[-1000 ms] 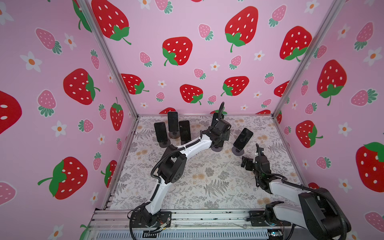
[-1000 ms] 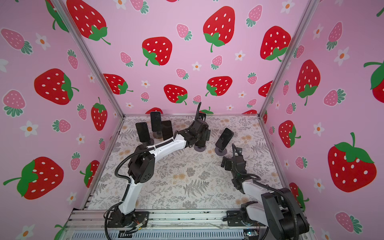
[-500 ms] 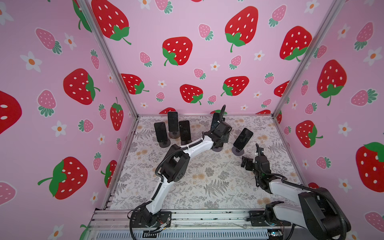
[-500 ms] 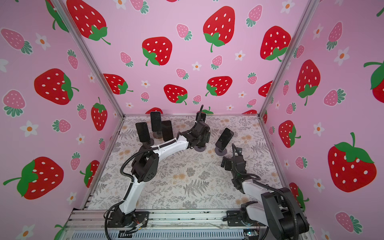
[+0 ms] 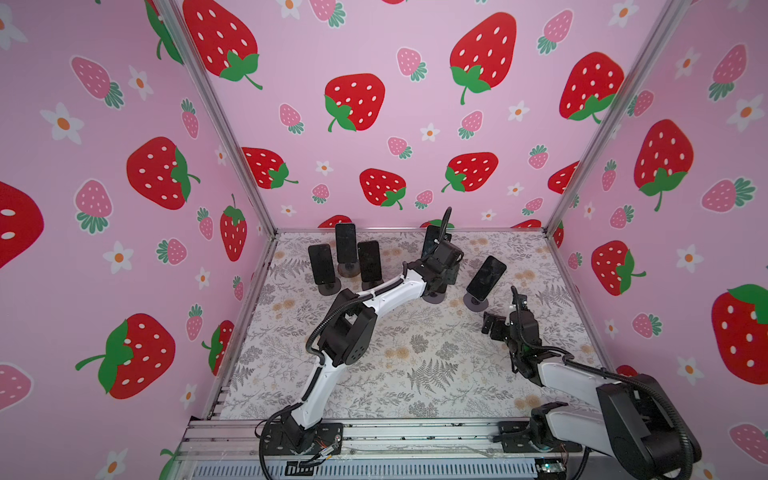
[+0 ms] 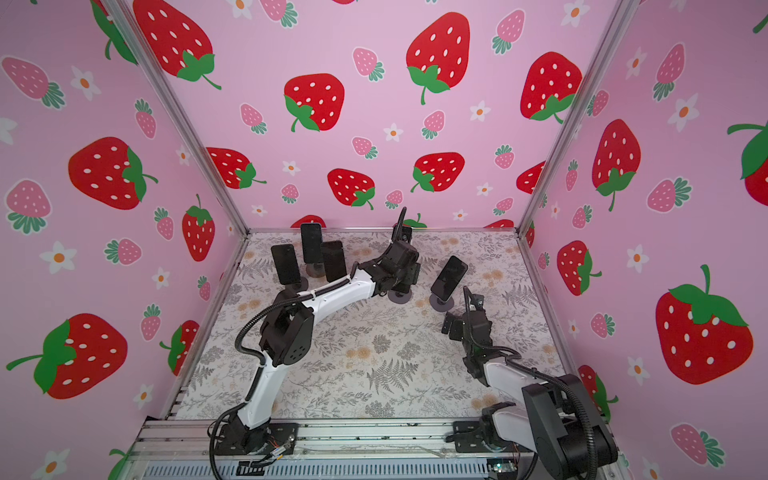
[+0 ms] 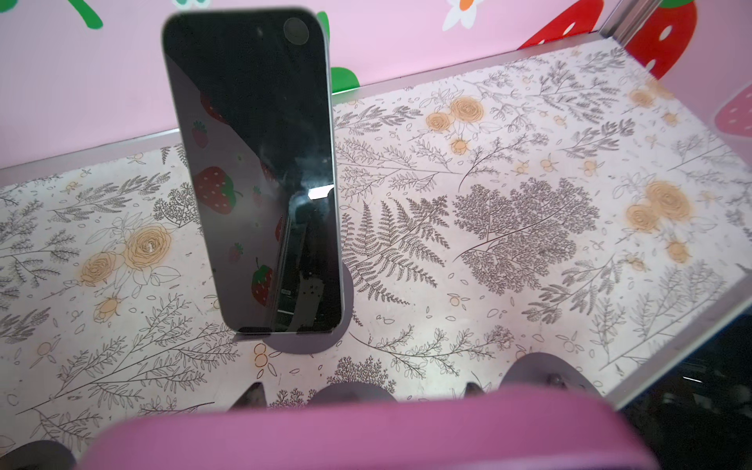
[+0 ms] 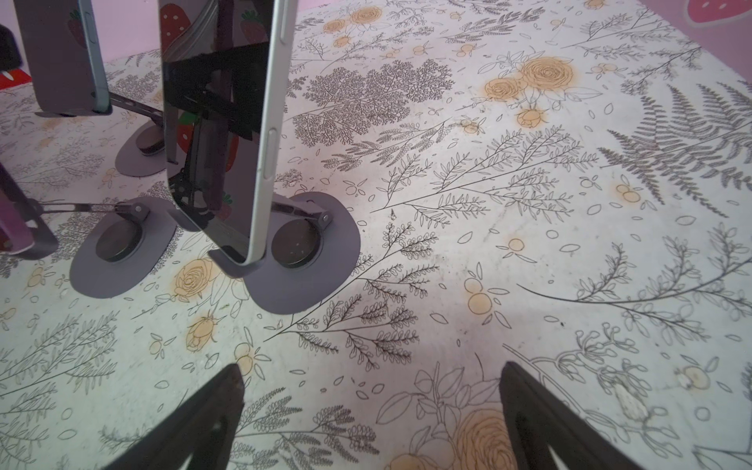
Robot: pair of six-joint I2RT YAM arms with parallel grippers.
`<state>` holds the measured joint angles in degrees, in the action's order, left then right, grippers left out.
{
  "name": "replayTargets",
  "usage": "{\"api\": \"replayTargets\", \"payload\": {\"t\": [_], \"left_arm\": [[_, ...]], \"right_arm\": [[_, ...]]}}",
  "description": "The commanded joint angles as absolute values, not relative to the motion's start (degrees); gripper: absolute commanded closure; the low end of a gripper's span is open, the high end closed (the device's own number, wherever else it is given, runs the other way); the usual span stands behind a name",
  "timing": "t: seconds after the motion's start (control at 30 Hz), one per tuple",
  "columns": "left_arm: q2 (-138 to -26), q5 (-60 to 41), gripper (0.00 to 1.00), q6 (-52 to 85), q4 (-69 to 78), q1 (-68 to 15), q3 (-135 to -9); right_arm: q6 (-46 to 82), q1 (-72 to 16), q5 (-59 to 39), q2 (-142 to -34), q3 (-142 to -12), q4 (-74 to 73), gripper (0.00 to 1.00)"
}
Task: Remove the phone from the phone stand
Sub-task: 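Lift the pink-cased phone up off its stand with the left gripper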
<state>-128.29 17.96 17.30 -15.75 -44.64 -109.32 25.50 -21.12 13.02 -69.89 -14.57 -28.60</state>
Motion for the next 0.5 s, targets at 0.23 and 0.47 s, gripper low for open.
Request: {"api": "replayTargets", "payload": {"t": [0.23,0.47], "left_arm": [[-118.82,18.18,0.29,16.17,-15.8,-45.0,-106.12],[-113.23,18.07,0.29,15.55,-17.28,-45.0,-101.62]], "right_arm": [[26.1,-21.45,13.97,-70.79,-16.0,-27.69,0.0],[26.1,-21.45,13.97,-70.67,-16.0,-27.66,0.0]]}}
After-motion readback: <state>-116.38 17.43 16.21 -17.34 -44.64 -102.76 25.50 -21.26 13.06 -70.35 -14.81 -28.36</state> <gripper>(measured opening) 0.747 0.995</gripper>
